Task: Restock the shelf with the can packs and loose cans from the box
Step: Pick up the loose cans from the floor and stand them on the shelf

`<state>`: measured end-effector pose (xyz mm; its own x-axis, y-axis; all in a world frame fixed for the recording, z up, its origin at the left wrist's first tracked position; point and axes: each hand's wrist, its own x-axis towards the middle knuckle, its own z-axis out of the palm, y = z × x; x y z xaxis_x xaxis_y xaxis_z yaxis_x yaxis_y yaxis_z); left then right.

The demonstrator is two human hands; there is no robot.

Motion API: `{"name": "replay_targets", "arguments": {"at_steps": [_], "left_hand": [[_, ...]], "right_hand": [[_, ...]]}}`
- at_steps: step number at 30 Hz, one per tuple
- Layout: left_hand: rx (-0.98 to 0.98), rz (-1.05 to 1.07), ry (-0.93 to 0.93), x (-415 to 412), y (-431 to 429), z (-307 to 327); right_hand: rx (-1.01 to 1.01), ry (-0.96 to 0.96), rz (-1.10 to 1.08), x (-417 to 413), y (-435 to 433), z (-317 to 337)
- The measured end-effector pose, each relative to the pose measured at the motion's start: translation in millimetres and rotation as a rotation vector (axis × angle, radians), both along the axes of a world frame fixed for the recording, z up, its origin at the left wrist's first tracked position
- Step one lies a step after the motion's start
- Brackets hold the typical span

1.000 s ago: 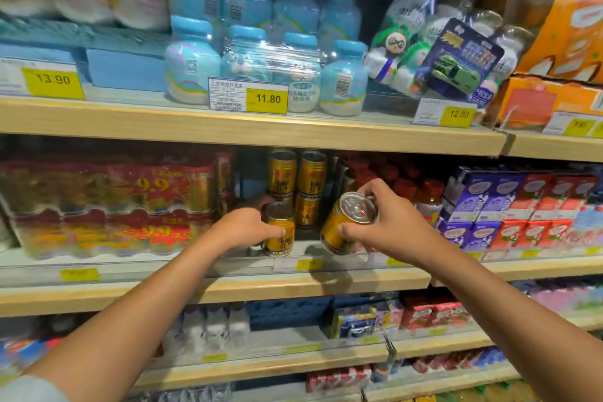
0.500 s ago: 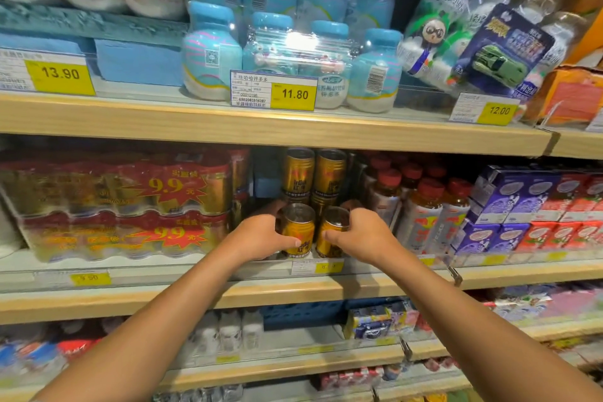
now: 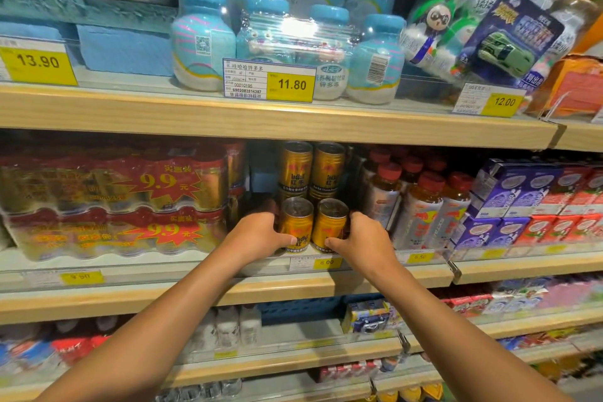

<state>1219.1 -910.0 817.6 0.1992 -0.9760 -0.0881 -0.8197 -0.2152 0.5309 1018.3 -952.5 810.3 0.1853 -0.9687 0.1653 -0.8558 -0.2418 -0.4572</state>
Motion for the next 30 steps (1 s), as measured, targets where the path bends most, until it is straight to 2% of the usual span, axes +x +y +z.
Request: {"name": "replay_targets", "arguments": {"at_steps": [22, 26, 30], "left_hand": [[-0.015, 0.032, -0.012, -4.8, 3.1, 5.6], [-0.033, 0.079, -0.022, -8.5, 15.3, 9.3], [-0.058, 0.112, -0.052, -15.3, 37.5, 12.6]], "right_hand": [[0.015, -0.024, 0.0, 2.7, -7.7, 1.1], [-0.056, -0.016, 0.059, -2.7, 1.9, 0.9], [-0.204, -0.102, 0.191, -10.5, 21.5, 0.8]]}}
